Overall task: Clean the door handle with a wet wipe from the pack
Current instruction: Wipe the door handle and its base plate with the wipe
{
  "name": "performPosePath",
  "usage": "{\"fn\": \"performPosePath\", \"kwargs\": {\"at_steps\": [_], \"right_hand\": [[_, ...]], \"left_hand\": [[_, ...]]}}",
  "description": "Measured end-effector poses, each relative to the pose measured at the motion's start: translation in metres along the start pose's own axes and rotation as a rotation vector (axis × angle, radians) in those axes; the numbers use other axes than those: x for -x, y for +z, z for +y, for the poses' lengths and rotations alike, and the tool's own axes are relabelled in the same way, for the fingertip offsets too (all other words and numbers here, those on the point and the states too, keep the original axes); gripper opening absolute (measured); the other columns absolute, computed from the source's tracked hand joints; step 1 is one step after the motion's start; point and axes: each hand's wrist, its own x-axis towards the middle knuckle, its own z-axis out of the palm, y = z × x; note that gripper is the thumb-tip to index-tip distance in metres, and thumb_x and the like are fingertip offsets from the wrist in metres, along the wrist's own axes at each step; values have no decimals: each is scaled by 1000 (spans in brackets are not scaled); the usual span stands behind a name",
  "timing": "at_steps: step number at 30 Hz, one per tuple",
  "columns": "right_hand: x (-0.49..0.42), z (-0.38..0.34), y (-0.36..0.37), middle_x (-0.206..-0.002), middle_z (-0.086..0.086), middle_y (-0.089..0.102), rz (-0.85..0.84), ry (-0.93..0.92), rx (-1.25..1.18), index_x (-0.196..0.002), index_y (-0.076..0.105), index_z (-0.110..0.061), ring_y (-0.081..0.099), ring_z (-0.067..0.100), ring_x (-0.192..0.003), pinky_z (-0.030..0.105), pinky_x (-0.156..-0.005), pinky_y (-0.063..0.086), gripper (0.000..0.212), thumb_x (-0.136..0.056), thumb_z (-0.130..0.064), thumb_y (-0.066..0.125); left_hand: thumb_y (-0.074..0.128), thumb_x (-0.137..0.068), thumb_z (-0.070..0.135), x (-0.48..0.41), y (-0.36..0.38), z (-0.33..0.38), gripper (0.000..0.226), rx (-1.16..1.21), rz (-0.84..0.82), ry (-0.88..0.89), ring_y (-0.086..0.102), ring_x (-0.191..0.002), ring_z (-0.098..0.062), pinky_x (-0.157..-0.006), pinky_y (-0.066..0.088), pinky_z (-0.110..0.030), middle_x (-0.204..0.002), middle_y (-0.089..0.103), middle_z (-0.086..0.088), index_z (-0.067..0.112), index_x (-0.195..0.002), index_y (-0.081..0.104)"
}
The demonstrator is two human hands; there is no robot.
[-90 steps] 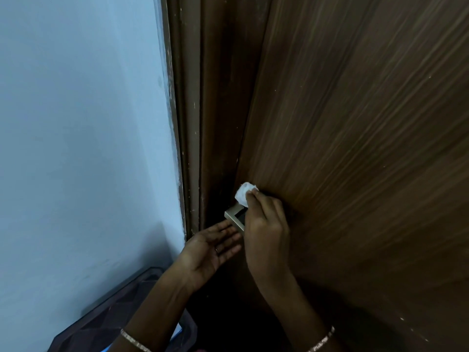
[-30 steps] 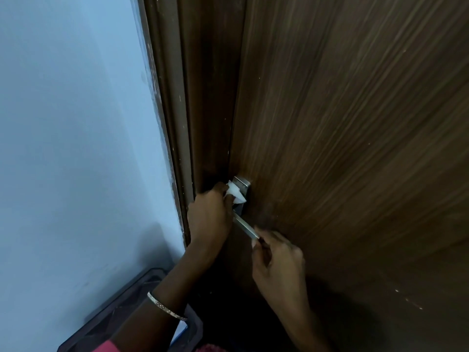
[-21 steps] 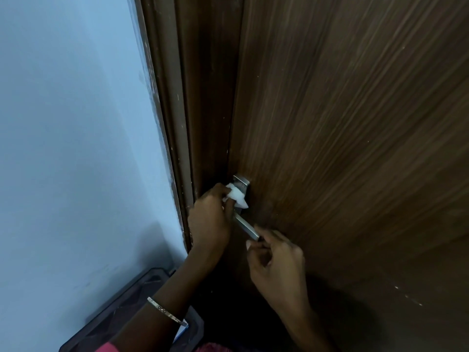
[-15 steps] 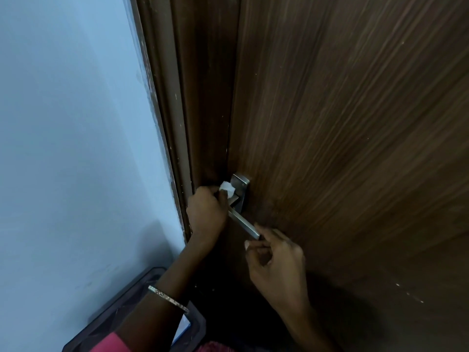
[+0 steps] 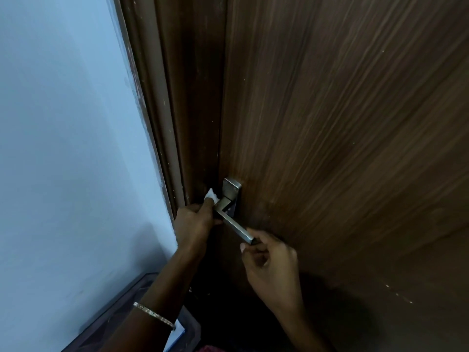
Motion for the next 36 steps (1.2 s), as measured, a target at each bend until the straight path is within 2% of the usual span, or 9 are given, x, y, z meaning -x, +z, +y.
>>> {"fn": "performPosePath", "kwargs": {"at_steps": [3, 7, 12, 18, 22, 25, 28, 31, 36], "right_hand": [[1, 3, -1, -97, -17, 74, -23, 16, -25, -126, 65, -32, 67, -12, -89, 12, -74, 58, 38, -89, -28, 68], [1, 4, -2, -90, -19, 73, -20, 9, -52, -126, 65, -32, 68, -12, -86, 16, -74, 59, 39, -88, -27, 68], [-2, 7, -5, -90, -16, 75, -52, -7, -92, -126, 65, -31, 69, -8, -86, 19, -76, 60, 38, -89, -27, 69], [-4, 17, -8, -93, -20, 75, -112, 9, -170, -129, 62, -35, 69, -10, -89, 6, -74, 54, 41, -89, -30, 70], [-3, 21, -7, -98, -27, 72, -136, 17, -201, -129, 62, -36, 69, -12, -90, 3, -74, 51, 41, -89, -29, 70], [-2, 21, -6, -95, -27, 73, -106, 11, -199, -127, 65, -35, 70, -10, -86, 2, -71, 50, 40, -88, -28, 72], [-2, 20, -6, -93, -25, 74, -103, 16, -220, -127, 65, -34, 70, -9, -85, 4, -70, 52, 40, -88, -29, 72], [-2, 20, -7, -90, -20, 76, -95, 8, -231, -126, 67, -32, 71, -7, -84, 5, -68, 51, 38, -88, -29, 72], [-2, 21, -7, -90, -17, 77, -100, 11, -247, -126, 67, -30, 71, -6, -84, 6, -69, 52, 38, -88, -25, 73]], "left_hand": [[64, -90, 44, 7, -12, -11, 33, -95, 62, 110, 75, -68, -15, -79, 61, -43, -66, 76, 3, 17, -78, 79], [56, -92, 58, 15, -15, -4, 42, -335, 126, 402, 64, -59, -2, -57, 45, -20, -64, 72, 10, 24, -80, 76], [56, -96, 47, 4, -2, 12, 39, -504, 25, 544, 54, -50, -6, -48, 28, -18, -56, 57, 6, 18, -71, 66], [59, -94, 45, 5, -15, -4, 33, -552, 158, 564, 53, -50, -2, -47, 29, -17, -57, 61, 8, 20, -75, 71], [60, -93, 45, 0, -21, -24, 33, -373, 53, 341, 71, -65, -16, -62, 53, -27, -72, 75, -1, 18, -89, 78], [58, -98, 23, -8, -15, -30, 28, 221, -175, -118, 76, -86, -27, -77, 62, -39, -97, 77, -17, 2, -109, 70], [55, -96, 9, -14, -13, -31, 23, 604, -352, -452, 76, -88, -28, -66, 63, -34, -101, 76, -20, -2, -114, 64], [60, -88, 3, -16, -6, -36, 27, 756, -427, -558, 76, -90, -23, -65, 62, -32, -109, 75, -19, 0, -115, 66], [58, -96, 10, -19, 11, -38, 18, 784, -358, -478, 77, -86, -17, -60, 61, -26, -99, 78, -13, 6, -110, 69]]}}
